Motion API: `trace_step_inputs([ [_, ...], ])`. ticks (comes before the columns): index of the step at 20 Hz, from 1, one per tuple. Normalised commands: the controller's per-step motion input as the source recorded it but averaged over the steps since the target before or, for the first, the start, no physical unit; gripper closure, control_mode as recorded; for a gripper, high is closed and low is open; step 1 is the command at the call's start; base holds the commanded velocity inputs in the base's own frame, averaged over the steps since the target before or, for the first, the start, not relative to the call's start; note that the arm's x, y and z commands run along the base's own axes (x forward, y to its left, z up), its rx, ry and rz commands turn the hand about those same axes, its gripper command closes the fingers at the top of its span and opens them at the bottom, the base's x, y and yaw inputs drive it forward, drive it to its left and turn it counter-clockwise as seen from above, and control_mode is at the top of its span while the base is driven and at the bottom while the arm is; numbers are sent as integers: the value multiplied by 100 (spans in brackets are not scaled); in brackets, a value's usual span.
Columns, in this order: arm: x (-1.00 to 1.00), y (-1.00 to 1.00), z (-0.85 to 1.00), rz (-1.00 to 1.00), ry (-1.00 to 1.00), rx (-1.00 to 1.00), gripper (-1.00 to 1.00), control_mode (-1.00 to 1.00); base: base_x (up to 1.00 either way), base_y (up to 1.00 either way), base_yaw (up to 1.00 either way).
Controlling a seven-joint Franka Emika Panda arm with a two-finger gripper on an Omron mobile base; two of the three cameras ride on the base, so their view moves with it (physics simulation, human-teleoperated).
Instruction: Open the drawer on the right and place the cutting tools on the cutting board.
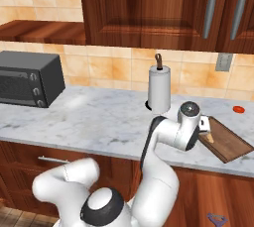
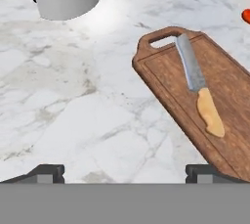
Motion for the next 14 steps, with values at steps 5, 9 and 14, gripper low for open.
trace_step_inputs([
  [5,-12,-2,29,-32,33,0,-100,-100,0,0,0],
  [9,0,-33,25,-53,63,4,-100,-100,0,0,0],
  [14,-15,-60,9,-63,70,14,-100,-100,0,0,0],
])
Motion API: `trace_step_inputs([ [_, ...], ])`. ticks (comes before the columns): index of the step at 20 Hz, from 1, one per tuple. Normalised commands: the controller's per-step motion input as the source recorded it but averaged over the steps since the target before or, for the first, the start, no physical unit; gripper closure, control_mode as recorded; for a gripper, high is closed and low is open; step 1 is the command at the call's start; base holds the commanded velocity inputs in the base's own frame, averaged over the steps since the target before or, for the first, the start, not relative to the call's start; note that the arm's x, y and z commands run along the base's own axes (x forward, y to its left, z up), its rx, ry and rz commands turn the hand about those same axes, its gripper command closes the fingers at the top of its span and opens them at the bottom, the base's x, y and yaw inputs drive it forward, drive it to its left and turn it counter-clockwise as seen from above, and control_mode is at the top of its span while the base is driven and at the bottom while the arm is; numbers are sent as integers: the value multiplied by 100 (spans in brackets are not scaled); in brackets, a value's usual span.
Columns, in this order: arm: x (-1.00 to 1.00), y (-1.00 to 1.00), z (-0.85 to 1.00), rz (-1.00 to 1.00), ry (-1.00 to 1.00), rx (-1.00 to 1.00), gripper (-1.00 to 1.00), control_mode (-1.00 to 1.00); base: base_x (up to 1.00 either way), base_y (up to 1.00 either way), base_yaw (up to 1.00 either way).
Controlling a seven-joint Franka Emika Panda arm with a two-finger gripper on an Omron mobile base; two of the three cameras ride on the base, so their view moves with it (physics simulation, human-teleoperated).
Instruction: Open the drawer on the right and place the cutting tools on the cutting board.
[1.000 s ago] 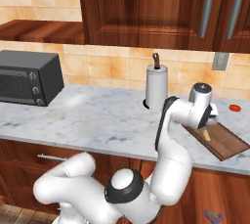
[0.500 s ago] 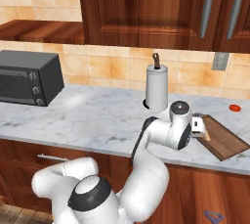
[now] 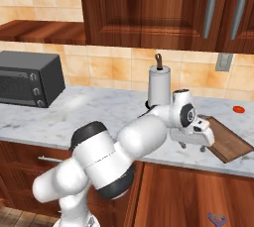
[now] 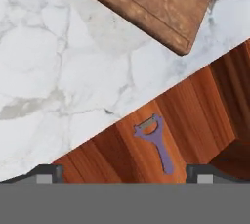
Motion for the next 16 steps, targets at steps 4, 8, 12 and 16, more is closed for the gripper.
trace_step_inputs([
  [4,-84,-92,-36,-46,38,12,-100,-100,0,0,0],
  [8,-76,-67,-36,-11,-3,12,-100,-100,0,0,0],
  [12,-100,-55,-59,0,-22,13,-100,-100,0,0,0],
  [16,-100,-29,-22,0,-34,11,-100,-100,0,0,0],
])
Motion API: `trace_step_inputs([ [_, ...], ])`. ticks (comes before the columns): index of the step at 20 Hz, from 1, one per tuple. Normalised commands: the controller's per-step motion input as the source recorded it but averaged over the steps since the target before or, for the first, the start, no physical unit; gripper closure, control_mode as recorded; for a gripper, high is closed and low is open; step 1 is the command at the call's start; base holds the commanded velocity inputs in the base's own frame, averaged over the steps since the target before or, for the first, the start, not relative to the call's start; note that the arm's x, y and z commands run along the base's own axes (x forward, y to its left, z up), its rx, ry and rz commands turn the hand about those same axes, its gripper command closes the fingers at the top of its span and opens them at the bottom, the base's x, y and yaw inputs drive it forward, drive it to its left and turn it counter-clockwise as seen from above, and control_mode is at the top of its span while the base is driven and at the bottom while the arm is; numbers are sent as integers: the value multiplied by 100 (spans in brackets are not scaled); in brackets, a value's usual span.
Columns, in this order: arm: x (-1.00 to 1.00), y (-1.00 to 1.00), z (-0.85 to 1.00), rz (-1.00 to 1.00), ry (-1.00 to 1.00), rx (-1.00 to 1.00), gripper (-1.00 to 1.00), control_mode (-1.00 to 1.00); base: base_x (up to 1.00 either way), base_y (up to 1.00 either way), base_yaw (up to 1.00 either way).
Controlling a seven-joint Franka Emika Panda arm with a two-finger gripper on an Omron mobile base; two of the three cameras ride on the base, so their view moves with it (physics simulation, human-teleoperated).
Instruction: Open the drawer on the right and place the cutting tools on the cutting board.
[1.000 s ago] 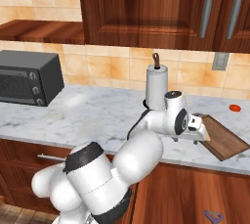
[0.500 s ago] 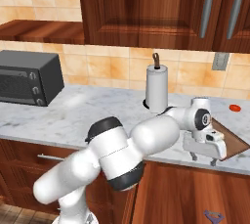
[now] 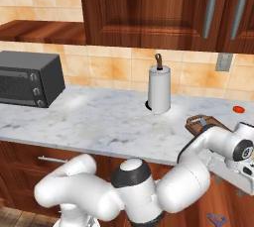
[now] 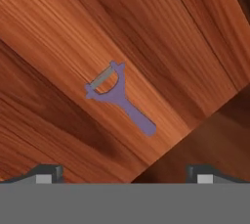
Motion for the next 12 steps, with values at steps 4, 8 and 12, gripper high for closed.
trace_step_inputs([
  [4,-100,-7,-8,1,-43,3,-100,-100,0,0,0],
  [8,-35,0,-5,1,-18,0,-100,-100,0,0,0],
  [12,-20,42,-34,12,0,-11,-100,-100,0,0,0],
])
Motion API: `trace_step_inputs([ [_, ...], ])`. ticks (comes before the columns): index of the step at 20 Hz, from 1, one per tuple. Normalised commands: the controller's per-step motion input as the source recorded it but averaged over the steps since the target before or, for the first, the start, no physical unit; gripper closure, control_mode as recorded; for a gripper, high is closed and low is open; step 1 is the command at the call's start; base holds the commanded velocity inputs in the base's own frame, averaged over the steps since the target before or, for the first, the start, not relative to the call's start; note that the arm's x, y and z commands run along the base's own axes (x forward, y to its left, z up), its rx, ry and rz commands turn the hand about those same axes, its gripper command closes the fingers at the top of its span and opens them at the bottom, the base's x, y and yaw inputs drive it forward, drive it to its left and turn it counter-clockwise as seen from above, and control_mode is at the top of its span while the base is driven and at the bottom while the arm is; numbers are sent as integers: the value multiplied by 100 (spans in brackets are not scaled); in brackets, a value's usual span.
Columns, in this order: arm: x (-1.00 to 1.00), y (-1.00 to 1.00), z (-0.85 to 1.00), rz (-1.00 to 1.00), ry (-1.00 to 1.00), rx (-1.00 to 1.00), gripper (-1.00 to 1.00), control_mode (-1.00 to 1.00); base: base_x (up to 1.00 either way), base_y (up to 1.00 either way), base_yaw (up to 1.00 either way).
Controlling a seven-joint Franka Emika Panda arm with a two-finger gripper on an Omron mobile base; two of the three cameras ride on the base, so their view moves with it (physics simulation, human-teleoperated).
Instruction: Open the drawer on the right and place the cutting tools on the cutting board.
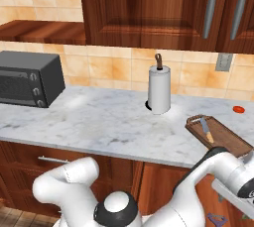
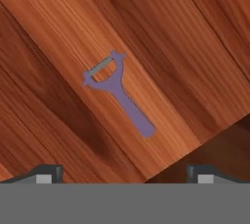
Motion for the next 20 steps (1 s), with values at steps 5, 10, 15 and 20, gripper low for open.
trace_step_inputs([
  [5,-12,32,-50,15,0,-13,-100,-100,0,0,0],
  [10,-2,0,-42,12,-3,-6,-100,-100,0,0,0],
  [15,4,-6,-48,10,0,-6,-100,-100,0,0,0],
  [20,9,-23,-44,10,0,-1,-100,-100,0,0,0],
])
